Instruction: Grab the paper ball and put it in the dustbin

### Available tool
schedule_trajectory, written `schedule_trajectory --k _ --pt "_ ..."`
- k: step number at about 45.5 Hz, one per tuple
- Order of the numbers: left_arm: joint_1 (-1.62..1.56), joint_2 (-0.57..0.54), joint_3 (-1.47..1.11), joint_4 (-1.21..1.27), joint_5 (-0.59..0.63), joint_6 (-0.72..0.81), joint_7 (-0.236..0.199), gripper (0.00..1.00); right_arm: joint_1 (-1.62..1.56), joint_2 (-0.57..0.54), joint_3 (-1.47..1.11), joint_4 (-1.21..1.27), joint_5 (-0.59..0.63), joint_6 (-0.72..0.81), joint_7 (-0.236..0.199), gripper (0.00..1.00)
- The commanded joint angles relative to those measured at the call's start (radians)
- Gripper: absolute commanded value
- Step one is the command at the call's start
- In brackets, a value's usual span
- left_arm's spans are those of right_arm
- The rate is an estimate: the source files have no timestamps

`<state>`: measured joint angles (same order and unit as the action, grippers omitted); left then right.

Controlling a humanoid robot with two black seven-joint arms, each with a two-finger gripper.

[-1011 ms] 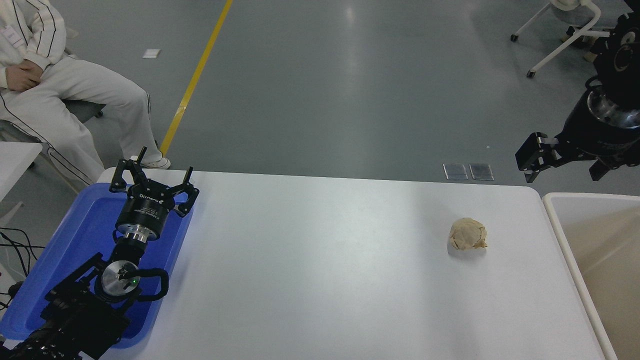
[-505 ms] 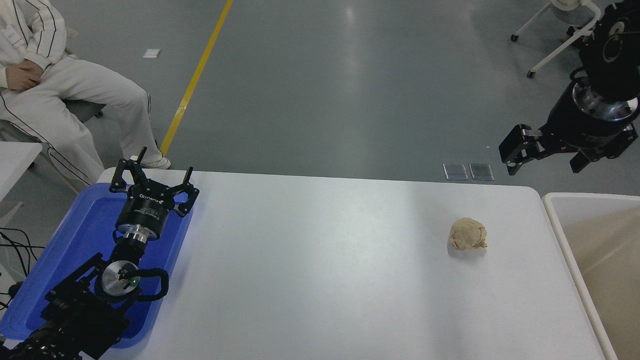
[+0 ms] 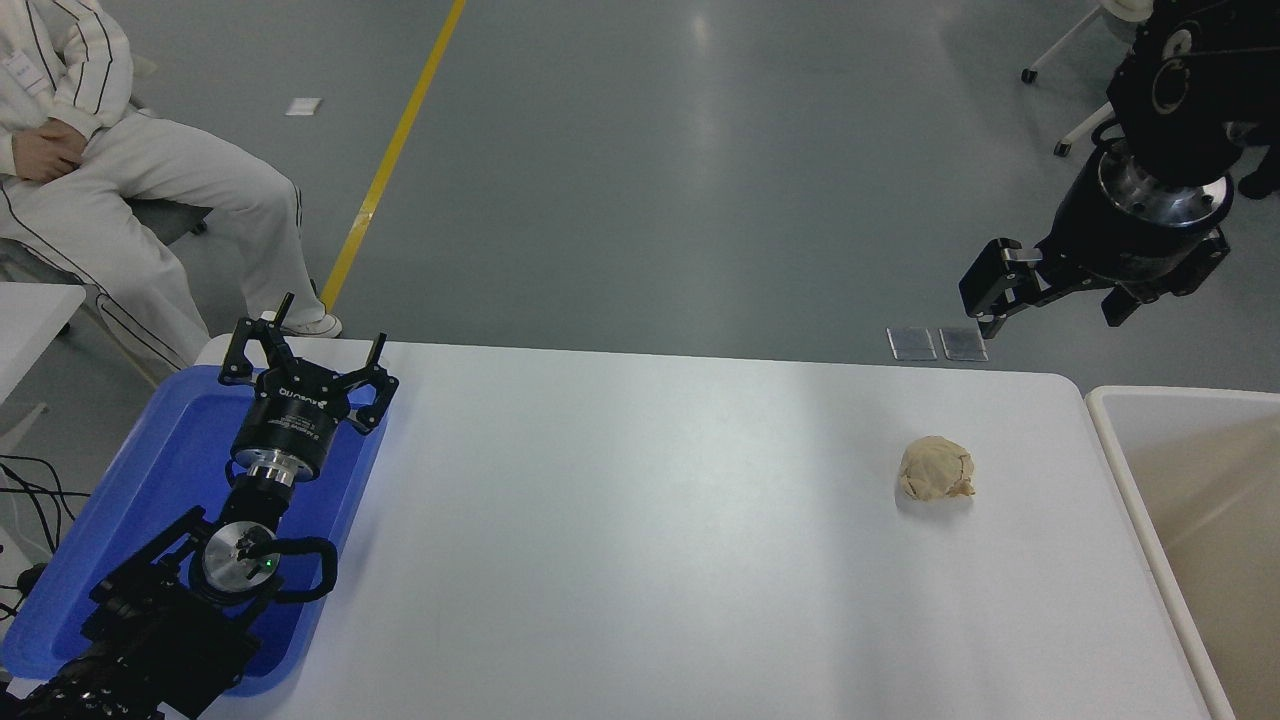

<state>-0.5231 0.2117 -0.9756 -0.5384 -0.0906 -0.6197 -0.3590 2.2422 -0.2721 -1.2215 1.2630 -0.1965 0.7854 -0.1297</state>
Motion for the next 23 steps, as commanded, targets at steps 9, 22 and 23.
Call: schedule_trajectory --k 9,22,23 --pt "0.0 0.0 0.0 0.0 0.0 0.0 0.0 1.0 -0.013 0.005 0.002 0.001 0.002 0.0 0.001 0.99" --pt "0.0 0.0 0.0 0.0 0.0 0.0 0.0 1.0 -0.104 -0.001 0.002 0.003 -0.007 -0.037 -0.001 0.98" --pt "0.0 0.0 0.0 0.0 0.0 0.0 0.0 1.0 -0.111 0.001 0.002 0.003 -0.012 -0.054 0.001 0.98"
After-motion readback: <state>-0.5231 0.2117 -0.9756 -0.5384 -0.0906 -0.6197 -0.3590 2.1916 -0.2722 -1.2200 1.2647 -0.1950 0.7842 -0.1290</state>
